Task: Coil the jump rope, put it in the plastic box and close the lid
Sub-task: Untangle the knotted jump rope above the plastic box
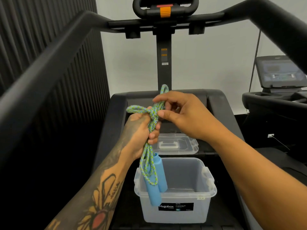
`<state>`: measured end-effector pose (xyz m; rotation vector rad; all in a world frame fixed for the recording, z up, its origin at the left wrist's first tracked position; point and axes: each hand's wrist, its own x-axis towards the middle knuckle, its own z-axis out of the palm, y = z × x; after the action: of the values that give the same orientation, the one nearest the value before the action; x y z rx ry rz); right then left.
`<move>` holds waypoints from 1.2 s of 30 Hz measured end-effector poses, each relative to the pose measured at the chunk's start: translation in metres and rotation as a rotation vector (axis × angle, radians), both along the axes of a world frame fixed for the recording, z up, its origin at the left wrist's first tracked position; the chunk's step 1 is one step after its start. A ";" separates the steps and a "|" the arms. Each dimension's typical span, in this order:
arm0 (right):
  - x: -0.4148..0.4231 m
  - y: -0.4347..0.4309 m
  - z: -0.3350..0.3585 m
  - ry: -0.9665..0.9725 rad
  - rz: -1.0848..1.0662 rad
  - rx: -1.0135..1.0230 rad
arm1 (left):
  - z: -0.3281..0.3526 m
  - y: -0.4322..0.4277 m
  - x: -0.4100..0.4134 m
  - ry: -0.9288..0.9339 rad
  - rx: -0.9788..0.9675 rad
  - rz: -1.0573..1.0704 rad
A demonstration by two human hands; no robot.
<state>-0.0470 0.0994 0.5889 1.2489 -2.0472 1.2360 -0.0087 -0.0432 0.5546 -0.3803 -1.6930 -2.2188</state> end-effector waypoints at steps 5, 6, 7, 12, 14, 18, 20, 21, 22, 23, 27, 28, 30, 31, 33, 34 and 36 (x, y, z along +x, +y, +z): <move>-0.001 -0.001 -0.005 0.031 -0.079 0.015 | 0.002 -0.003 0.000 0.037 0.008 0.030; -0.001 -0.002 -0.007 0.037 -0.085 -0.006 | 0.002 -0.002 0.000 0.048 0.012 0.063; 0.001 -0.003 -0.009 0.034 -0.082 -0.039 | 0.002 -0.002 -0.001 0.058 0.024 0.096; 0.008 -0.012 -0.016 0.086 -0.105 -0.062 | 0.001 0.002 -0.006 0.086 0.051 0.146; 0.007 -0.014 -0.014 0.129 -0.188 -0.019 | 0.001 0.000 -0.003 0.104 0.073 0.133; 0.003 -0.019 -0.011 0.217 -0.274 -0.027 | 0.001 -0.001 0.002 0.176 0.058 0.066; 0.002 -0.023 -0.011 0.234 -0.286 -0.045 | 0.000 -0.001 -0.002 0.160 -0.001 0.143; 0.001 -0.025 -0.012 0.236 -0.283 -0.058 | -0.001 0.000 -0.004 0.156 -0.012 0.163; 0.001 -0.027 -0.012 0.234 -0.280 -0.072 | -0.001 0.001 -0.006 0.161 0.000 0.159; 0.001 -0.029 -0.011 0.235 -0.283 -0.078 | -0.002 0.001 -0.007 0.176 0.025 0.143; 0.001 -0.038 -0.006 0.290 -0.361 -0.015 | -0.001 0.000 -0.005 0.175 0.090 0.076; 0.001 -0.040 -0.004 0.305 -0.374 0.002 | 0.001 -0.001 -0.004 0.165 0.106 0.056; 0.001 -0.043 -0.001 0.330 -0.395 0.030 | 0.004 -0.005 -0.005 0.149 0.116 0.061; 0.001 -0.044 0.000 0.344 -0.415 0.045 | 0.006 -0.009 -0.007 0.154 0.105 0.089; 0.000 -0.046 -0.001 0.366 -0.457 0.074 | 0.009 -0.018 -0.012 0.172 0.079 0.157; -0.001 -0.048 -0.002 0.370 -0.472 0.084 | 0.010 -0.022 -0.015 0.168 0.077 0.185; -0.002 -0.051 -0.004 0.366 -0.483 0.089 | 0.011 -0.028 -0.021 0.168 0.055 0.255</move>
<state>-0.0491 0.0484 0.5845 0.8599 -1.9795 0.6481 -0.0296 -0.0711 0.5654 -0.3088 -1.4988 -1.9860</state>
